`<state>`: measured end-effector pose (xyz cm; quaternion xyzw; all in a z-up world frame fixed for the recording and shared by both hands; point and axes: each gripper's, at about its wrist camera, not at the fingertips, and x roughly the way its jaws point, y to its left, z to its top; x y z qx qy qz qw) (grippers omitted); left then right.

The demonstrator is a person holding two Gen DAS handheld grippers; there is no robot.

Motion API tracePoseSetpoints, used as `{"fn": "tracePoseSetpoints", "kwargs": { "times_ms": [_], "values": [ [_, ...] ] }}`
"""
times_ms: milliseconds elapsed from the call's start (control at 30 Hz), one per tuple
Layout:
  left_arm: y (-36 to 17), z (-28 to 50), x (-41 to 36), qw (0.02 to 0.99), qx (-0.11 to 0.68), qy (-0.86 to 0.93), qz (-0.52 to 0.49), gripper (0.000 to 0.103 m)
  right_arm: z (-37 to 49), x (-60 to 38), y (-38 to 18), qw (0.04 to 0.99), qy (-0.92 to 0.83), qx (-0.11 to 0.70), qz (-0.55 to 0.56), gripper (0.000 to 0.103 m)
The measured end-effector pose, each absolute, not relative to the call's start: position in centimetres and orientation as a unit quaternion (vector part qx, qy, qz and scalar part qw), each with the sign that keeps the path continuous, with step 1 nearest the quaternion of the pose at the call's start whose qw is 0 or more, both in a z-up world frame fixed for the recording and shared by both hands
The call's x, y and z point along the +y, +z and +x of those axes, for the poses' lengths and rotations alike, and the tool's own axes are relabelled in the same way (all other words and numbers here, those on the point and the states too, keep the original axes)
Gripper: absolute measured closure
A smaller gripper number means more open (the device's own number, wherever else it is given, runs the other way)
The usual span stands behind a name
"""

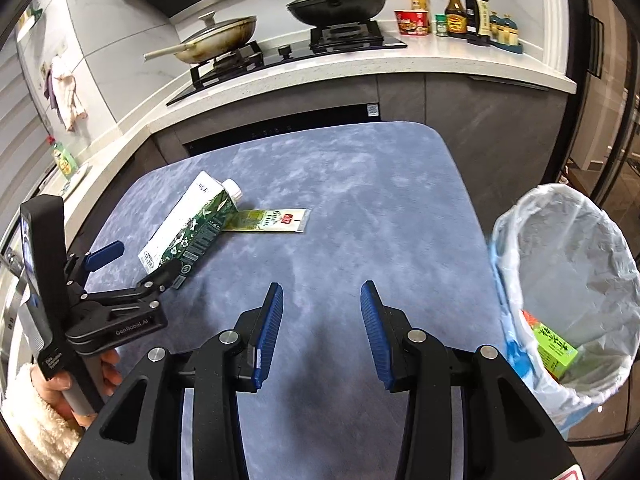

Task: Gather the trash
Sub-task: 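Grasp the green milk carton with the left gripper while the right gripper grasps the green-capped tube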

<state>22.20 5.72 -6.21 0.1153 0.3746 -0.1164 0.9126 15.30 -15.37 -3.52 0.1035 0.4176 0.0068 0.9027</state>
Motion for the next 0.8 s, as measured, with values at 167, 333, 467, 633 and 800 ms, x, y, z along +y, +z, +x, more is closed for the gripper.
{"fn": "tracePoseSetpoints", "kwargs": {
  "times_ms": [167, 333, 467, 633, 800],
  "values": [
    [-6.8, 23.2, 6.3, 0.903, 0.399, -0.141, 0.078, 0.04, 17.3, -13.8, -4.1, 0.902, 0.023, 0.422, 0.085, 0.063],
    [-6.5, 23.1, 7.0, 0.904, 0.403, -0.135, 0.056, 0.043, 19.6, -12.2, -4.8, 0.9, 0.05, 0.428, 0.065, 0.063],
    [-5.4, 22.8, 7.9, 0.906, 0.409, -0.105, 0.038, 0.044, 21.8, -11.2, -5.6, 0.895, 0.086, 0.435, 0.047, 0.063],
    [-4.1, 22.1, 10.0, 0.908, 0.414, -0.06, 0.001, 0.046, 25.1, -10.0, -6.7, 0.885, 0.116, 0.45, 0.017, 0.063],
    [-3.3, 21.4, 11.2, 0.908, 0.417, -0.04, -0.021, 0.047, 28.0, -9.3, -7.2, 0.882, 0.136, 0.452, 0.005, 0.056]
  ]
}}
